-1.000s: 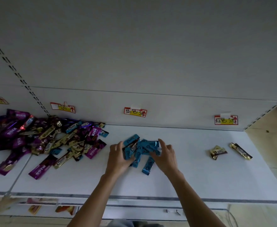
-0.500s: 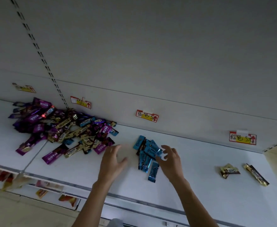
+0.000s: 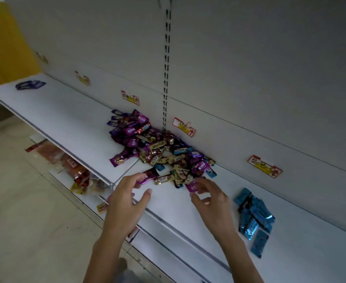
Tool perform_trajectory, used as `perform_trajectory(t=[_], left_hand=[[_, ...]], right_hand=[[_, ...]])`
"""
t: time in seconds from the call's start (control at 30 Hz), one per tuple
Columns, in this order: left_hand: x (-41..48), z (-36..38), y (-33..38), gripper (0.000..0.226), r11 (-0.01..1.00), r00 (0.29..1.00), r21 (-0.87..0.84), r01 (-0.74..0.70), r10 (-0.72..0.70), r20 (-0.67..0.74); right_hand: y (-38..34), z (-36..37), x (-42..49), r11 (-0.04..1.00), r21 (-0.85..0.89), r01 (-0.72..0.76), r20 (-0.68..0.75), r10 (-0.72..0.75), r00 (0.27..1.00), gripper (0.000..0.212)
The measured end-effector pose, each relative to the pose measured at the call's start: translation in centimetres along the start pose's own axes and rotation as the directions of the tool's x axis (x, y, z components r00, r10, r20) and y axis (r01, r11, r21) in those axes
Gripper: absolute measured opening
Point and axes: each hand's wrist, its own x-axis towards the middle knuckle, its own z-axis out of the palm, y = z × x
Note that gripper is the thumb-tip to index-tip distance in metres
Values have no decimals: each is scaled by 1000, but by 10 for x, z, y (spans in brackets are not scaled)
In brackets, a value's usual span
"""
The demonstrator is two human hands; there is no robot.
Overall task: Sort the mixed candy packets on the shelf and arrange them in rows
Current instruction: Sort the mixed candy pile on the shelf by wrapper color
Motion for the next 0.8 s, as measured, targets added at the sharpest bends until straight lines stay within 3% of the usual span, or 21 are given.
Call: perform_trajectory(t=[0.43, 0.8], left_hand=[[107, -97, -95, 36, 985, 951, -36, -170, 173, 258], [151, -33, -133, 31, 981, 855, -68, -180, 191, 482]], right_hand=[[-72, 140, 33, 992, -85, -95, -248, 72, 966, 38], [-41, 150, 55, 956, -78, -283, -378, 235, 895, 41]])
